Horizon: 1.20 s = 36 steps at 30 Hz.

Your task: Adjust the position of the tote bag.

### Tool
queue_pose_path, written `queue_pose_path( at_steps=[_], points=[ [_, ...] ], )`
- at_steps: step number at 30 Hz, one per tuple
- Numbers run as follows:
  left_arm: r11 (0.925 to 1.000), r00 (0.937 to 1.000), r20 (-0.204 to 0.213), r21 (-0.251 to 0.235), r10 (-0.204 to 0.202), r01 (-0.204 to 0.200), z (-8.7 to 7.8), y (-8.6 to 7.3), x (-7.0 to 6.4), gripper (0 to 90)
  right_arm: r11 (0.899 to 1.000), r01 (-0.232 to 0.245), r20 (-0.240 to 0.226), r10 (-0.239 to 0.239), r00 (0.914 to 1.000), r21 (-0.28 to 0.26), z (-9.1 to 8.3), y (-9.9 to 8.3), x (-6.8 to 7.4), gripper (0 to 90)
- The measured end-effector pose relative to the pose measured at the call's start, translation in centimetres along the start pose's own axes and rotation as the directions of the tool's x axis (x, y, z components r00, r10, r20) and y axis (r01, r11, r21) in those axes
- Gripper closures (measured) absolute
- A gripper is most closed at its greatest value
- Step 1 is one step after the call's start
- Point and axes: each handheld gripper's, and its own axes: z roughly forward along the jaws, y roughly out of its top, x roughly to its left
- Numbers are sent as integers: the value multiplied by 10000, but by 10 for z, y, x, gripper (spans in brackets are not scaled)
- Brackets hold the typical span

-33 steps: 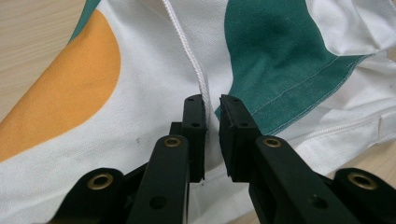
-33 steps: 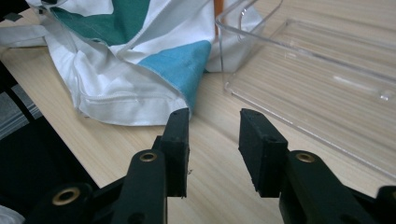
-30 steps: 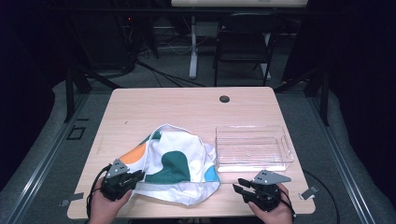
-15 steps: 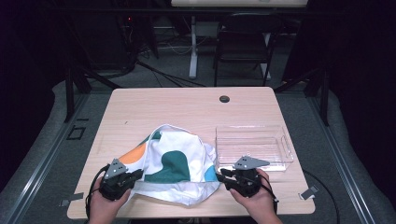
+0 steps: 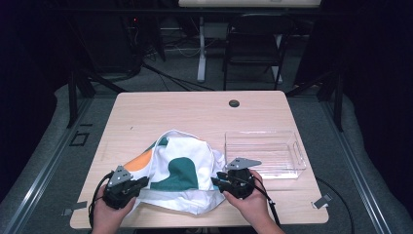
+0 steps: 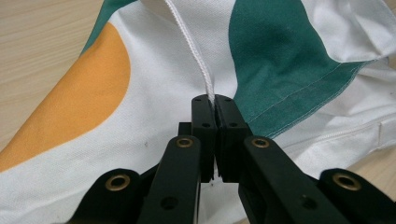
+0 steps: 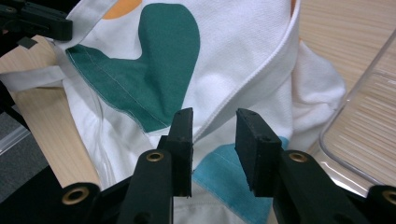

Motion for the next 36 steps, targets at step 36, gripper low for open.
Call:
queue_pose_path(
  at_steps=[36],
  points=[
    [10000, 9999, 121, -30, 84, -83, 0, 1, 2, 883, 9930, -1094, 702, 1061, 9919, 453, 29, 3, 4, 783]
  ],
)
